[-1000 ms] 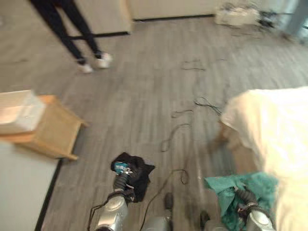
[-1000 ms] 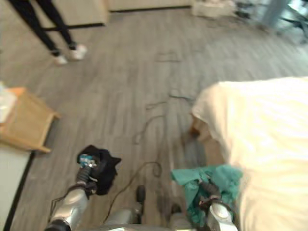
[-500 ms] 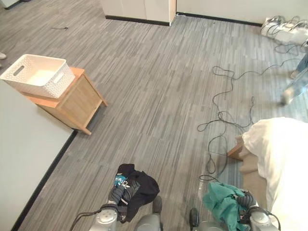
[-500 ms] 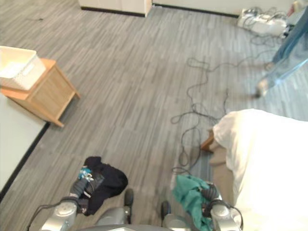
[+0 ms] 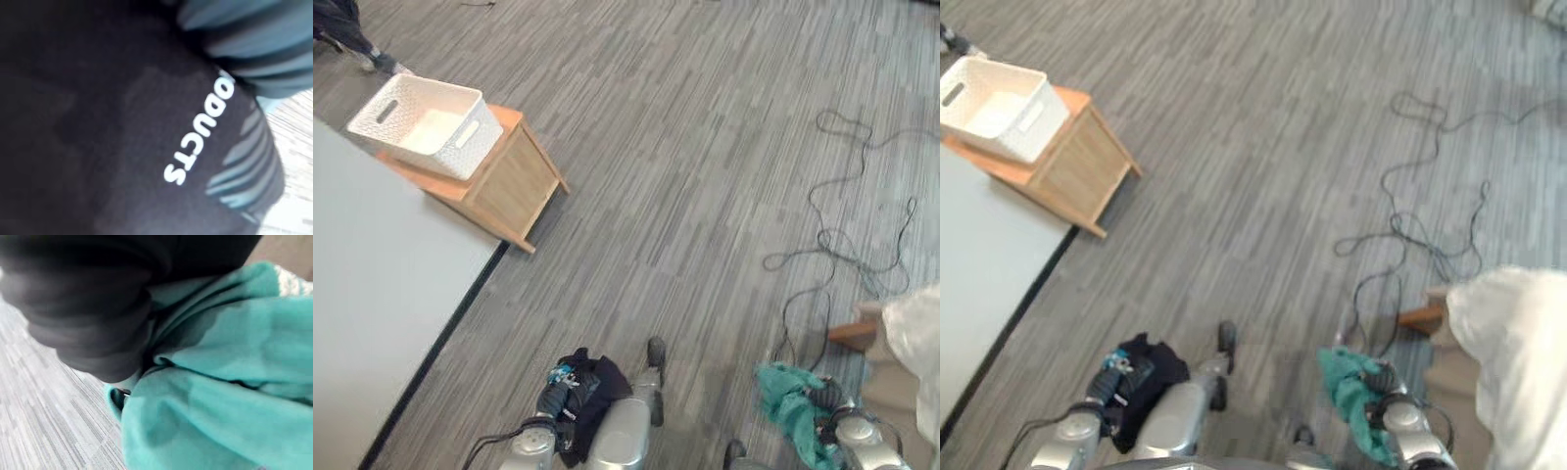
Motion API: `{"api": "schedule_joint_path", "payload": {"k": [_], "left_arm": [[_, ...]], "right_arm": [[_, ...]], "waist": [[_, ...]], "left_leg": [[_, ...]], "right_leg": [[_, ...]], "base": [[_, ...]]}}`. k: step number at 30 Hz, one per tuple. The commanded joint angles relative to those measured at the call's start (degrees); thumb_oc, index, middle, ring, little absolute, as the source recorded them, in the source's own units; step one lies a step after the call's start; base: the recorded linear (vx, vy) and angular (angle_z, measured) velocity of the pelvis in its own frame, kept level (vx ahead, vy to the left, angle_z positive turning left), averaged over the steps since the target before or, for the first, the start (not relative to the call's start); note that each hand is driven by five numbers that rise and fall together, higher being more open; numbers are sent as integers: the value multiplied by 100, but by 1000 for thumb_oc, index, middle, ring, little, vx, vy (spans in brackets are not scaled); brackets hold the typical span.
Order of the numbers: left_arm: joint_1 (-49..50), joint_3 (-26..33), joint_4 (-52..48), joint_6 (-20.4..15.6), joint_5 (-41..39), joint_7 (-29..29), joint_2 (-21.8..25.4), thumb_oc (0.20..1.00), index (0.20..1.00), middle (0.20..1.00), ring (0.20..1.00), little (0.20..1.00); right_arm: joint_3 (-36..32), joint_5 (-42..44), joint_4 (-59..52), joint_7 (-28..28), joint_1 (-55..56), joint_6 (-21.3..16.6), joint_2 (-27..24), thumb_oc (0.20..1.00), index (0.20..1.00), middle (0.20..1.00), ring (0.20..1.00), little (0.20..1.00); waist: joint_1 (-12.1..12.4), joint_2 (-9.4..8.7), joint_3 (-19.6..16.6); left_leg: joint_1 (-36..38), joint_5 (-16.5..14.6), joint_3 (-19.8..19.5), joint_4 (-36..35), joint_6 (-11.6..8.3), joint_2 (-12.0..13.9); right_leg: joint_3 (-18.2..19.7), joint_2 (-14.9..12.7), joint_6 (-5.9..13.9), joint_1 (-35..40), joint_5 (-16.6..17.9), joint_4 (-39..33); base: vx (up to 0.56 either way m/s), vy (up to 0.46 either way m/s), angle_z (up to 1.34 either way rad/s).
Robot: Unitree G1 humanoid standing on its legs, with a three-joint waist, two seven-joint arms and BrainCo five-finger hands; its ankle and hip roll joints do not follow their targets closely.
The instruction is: Tidy up the quilt and then pick up the clothes from the bed and put them into the laundry hamper.
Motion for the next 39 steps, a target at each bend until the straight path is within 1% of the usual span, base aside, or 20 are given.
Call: {"api": "schedule_joint_path", "payload": {"k": [1, 3, 5, 8, 12, 16, 18, 19, 20, 21, 22, 25, 28, 29, 30, 32, 34, 36, 37, 39], "left_arm": [[-275, -193, 38, -112, 461, 109, 111, 200, 200, 200, 200, 200], [-321, -203, 59, -120, 502, 157, 140, 200, 200, 200, 200, 200], [-435, -238, 118, -142, 507, 285, 145, 200, 200, 200, 200, 200], [-902, -398, 126, -136, 598, 318, -49, 200, 200, 200, 200, 200], [-1029, -242, 859, -251, 792, 487, -46, 200, 200, 200, 200, 200], [-847, -237, 910, -297, 899, 479, -105, 200, 200, 200, 200, 200], [-688, -175, 893, -308, 836, 421, -175, 200, 200, 200, 200, 200], [-535, -152, 748, -293, 700, 397, -176, 200, 200, 200, 200, 200], [-536, -149, 745, -290, 700, 397, -171, 200, 200, 200, 200, 200], [-475, -134, 513, -293, 562, 362, -121, 200, 200, 200, 200, 200], [-460, -84, 168, -271, 350, 395, -5, 200, 200, 200, 200, 200], [-403, -75, 185, -245, 370, 378, -5, 200, 200, 200, 200, 200], [-211, -12, 320, -275, 432, 366, -85, 200, 200, 200, 200, 200], [-176, 38, 319, -268, 472, 369, -78, 200, 200, 200, 200, 200], [-84, 162, 326, -239, 514, 414, -54, 200, 200, 200, 200, 200], [-65, 239, 422, -163, 452, 385, -75, 200, 200, 200, 200, 200], [-80, 250, 523, -145, 452, 383, -97, 200, 200, 200, 200, 200], [-26, 246, 769, -130, 531, 395, -126, 200, 200, 200, 200, 200], [-38, 289, 758, -109, 557, 422, -96, 200, 200, 200, 200, 200], [-187, 371, 1108, -125, 548, 515, -25, 200, 200, 200, 200, 200]], "right_arm": [[-56, -322, -85, -72, -189, -66, -237, 200, 200, 200, 200, 200], [-46, -345, -153, -80, -202, -83, -245, 200, 200, 200, 200, 200], [-52, -316, -379, -57, -144, -100, -216, 200, 200, 200, 200, 200], [-16, -88, -622, 13, -103, -190, -145, 200, 200, 200, 200, 200], [-19, -118, -637, -40, -52, -191, -102, 200, 200, 200, 200, 200], [-45, -252, -637, -63, -15, -156, -105, 200, 200, 200, 200, 200], [-52, -272, -719, -11, 93, -220, -163, 200, 200, 200, 200, 200], [-68, -195, -682, -42, -60, -258, -245, 200, 200, 200, 200, 200], [-67, -194, -679, -42, -65, -259, -241, 200, 200, 200, 200, 200], [-92, -122, -732, -98, -139, -269, -305, 200, 200, 200, 200, 200], [-92, -39, -836, -166, -306, -242, -462, 200, 200, 200, 200, 200], [-55, -84, -874, -129, -323, -218, -582, 200, 200, 200, 200, 200], [-49, -150, -939, -79, -227, -240, -641, 200, 200, 200, 200, 200], [-74, -182, -1008, -84, -180, -253, -653, 200, 200, 200, 200, 200], [-88, -340, -1015, -93, -87, -221, -676, 200, 200, 200, 200, 200], [-66, -458, -918, -12, 23, -148, -567, 200, 200, 200, 200, 200], [-31, -481, -792, -24, 45, -151, -460, 200, 200, 200, 200, 200], [-113, -479, -622, -7, 160, -145, -315, 200, 200, 200, 200, 200], [-166, -450, -699, 12, 192, -119, -253, 200, 200, 200, 200, 200], [-263, -332, -706, 2, 260, -195, -167, 200, 200, 200, 200, 200]], "waist": [[-17, -7, -183], [-142, 135, -137], [-661, 545, 64], [-1154, 609, 59], [-1598, 470, -38], [-1690, 587, -130], [-1687, 605, -183], [-1495, 558, -20], [-1512, 534, -38], [-1348, 384, 107], [-1022, 228, 219], [-760, 205, 207], [-506, 260, 14], [-469, 331, -46], [-402, 382, -147], [-406, 277, -295], [-372, 204, -352], [-412, 129, -352], [-539, 199, -293], [-828, 412, -191]], "left_leg": [[338, -476, -253, -46, -47, -115], [681, -596, -354, -138, 23, -65], [1680, -829, -787, -548, 72, 61], [2363, -1148, -1297, -767, -92, 82], [3037, -1748, -1826, -816, -347, 134], [3589, -2022, -2034, -709, -482, 373], [3492, -1744, -2153, 203, -620, 423], [2537, -681, -2051, 2382, -763, 403], [2496, -663, -2070, 2394, -763, 376], [1780, -413, -2020, 3627, -699, 238], [1040, -645, -1555, 4323, -580, 241], [628, -848, -1125, 3851, -589, 316], [487, -956, -338, 1958, -507, 411], [412, -866, -2, 1380, -507, 535], [401, -604, 844, 646, -514, 698], [766, -748, 1184, 369, -296, 567], [858, -853, 1018, 309, -168, 381], [1200, -1053, 914, 147, 63, 144], [1475, -1072, 761, -22, 86, 178], [2097, -1107, 199, -465, 37, 275]], "right_leg": [[137, 237, 874, -17, 1460, 2068], [223, 292, 807, -364, 1773, 2610], [133, 516, 492, -1518, 1201, 3441], [-23, 714, 283, -2235, 744, 2290], [339, 586, 482, -2796, 1217, -512], [501, 698, 496, -2800, 1346, -630], [597, 741, 350, -2658, 1486, -290], [601, 749, 5, -2171, 1356, -171], [594, 720, 8, -2195, 1370, -176], [557, 612, -177, -1932, 1310, -187], [382, 561, -305, -1416, 1104, -395], [215, 545, -284, -924, 844, -604], [-23, 588, -159, -370, 440, -735], [-112, 687, -132, -216, 292, -769], [-394, 765, -86, 184, -31, -729], [-710, 688, 67, 168, -23, -93], [-767, 591, 221, 21, 133, 513], [-823, 324, 756, -261, 1036, 1843], [-615, 295, 781, -581, 1326, 2572], [-356, 244, 607, -1429, 1176, 3358]], "base": [[594, 169, -4], [594, 117, 45], [841, 91, 66], [689, -118, 81], [735, -219, 110], [620, -216, 102], [514, -304, 59], [279, -235, 43], [373, -372, 72], [326, -377, 45], [513, -429, 40], [442, -169, -10], [514, 2, 31], [716, -21, 31], [715, -17, 41], [590, 70, 91], [308, 96, 92], [393, 48, 78], [682, -12, 65], [604, -55, 142]]}}
